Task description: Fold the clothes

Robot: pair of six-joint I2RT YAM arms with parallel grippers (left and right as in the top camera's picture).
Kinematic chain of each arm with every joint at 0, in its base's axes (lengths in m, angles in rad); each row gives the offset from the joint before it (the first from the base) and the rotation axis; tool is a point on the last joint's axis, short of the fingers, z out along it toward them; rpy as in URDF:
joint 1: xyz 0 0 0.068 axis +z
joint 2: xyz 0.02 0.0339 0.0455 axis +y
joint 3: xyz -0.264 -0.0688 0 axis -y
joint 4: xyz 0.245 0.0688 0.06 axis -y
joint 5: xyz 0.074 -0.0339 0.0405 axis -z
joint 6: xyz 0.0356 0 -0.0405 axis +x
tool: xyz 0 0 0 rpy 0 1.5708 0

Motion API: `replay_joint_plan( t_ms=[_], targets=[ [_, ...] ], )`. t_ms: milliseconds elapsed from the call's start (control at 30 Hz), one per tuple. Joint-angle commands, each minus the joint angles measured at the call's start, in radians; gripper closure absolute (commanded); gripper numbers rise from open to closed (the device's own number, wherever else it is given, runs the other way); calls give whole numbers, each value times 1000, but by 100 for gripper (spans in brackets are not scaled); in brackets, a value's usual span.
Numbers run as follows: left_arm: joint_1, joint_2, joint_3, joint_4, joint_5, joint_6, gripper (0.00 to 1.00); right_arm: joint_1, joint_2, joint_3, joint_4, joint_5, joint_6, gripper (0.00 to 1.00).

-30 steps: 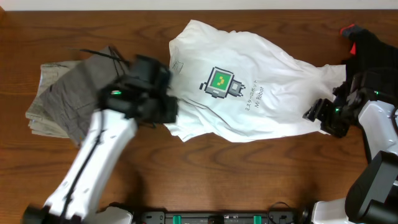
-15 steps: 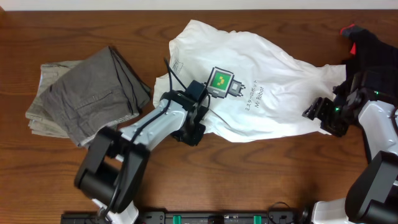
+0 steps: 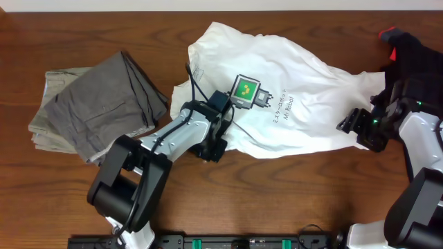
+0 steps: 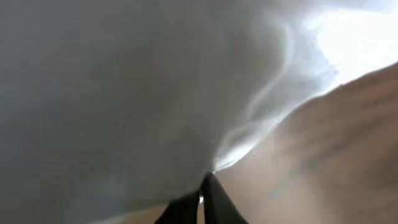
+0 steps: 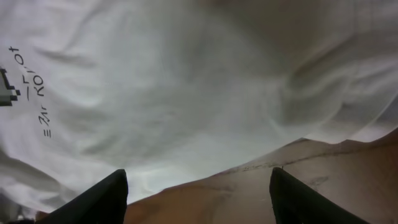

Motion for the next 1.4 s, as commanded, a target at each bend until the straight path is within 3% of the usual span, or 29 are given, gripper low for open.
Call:
replay_joint_plan(
  t_ms=[0,200,400,833,1167,1233,1333,1367],
  targets=[
    [-2,-5,78,-92,-9,-71,94,13,-10,0,6,-7,-3,29],
    [-1,-160,388,-325,-39,-85,94,13,-10,0,12,-6,-3,29],
    [8,-315,589,-367,-193,-84,94,13,-10,0,-10,-6,-3,29],
    [26,-358,605,-372,-219,-85,94,96,-10,-61,-59,-33,-26,27],
    [26,-358,605,-373,-227,-85,94,212,-8,-289,270,-30,92,27],
    [26,-358,605,-378,-228,-84,94,222,-8,-315,303,-33,103,36],
    [26,-358,605,-387,-255,-85,94,231,-9,-325,311,-98,102,91],
    [26,-358,605,-392,-266,-85,94,230,-13,-320,307,-135,99,99]
  ],
)
